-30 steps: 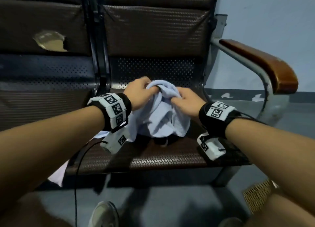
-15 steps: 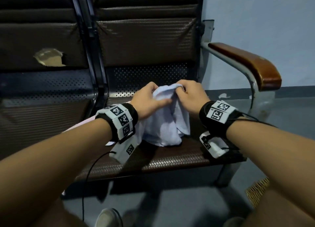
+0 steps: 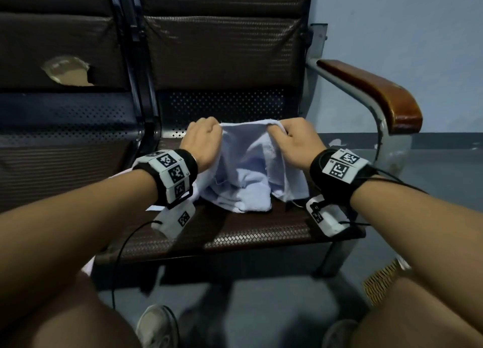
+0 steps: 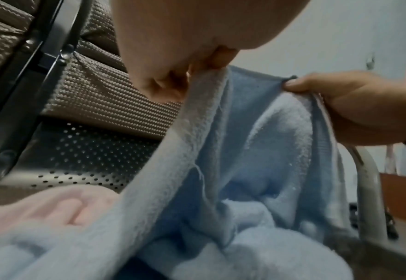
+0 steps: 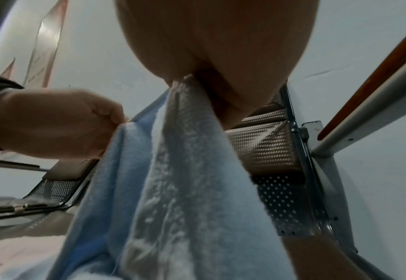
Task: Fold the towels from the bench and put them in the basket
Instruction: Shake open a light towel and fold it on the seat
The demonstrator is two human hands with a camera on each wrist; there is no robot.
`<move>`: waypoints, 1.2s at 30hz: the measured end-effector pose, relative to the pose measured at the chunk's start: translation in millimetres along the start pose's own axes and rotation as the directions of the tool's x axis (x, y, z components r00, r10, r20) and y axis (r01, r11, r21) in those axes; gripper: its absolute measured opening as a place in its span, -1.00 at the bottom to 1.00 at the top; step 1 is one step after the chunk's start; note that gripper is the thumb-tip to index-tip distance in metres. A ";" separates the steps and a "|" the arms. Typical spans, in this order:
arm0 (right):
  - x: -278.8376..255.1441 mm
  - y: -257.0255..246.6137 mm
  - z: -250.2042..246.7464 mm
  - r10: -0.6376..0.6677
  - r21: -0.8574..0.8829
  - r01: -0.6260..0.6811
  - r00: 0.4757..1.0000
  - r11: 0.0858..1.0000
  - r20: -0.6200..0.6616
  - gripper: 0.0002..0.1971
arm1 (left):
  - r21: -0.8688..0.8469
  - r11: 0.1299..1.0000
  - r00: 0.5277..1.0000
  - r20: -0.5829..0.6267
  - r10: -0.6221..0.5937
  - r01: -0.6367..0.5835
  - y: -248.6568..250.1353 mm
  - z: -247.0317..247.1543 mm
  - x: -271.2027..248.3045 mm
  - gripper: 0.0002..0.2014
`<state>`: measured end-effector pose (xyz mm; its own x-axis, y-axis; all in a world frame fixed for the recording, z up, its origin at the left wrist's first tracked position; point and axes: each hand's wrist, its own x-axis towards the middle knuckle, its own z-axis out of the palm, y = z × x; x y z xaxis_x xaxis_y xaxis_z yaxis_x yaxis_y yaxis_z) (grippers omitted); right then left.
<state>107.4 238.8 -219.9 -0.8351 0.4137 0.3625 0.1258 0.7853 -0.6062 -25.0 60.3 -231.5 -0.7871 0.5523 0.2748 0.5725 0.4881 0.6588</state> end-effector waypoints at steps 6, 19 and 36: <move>-1.3 -4.9 -12.9 -0.067 -0.011 0.067 0.998 0.998 0.004 -0.77 | 0.218 0.971 0.980 0.194 0.053 -0.096 2.4 -2.4 -0.3 -0.71; -24.3 -35.2 -5.0 -0.231 -0.115 0.304 0.878 0.946 0.420 -0.64 | -0.651 0.676 0.935 0.177 -0.307 0.345 17.2 -8.6 0.3 -0.67; -6.3 -41.7 45.5 0.284 0.104 -0.316 0.927 0.943 0.247 -0.61 | -0.706 0.685 0.982 0.079 -0.174 0.178 47.4 -10.0 -4.1 -0.86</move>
<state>83.1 182.5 -229.1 -0.8703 0.4924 -0.0109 0.3271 0.5615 -0.7601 3.1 74.4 -194.4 -0.8542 0.5103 0.1000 0.0900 -0.0444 0.9950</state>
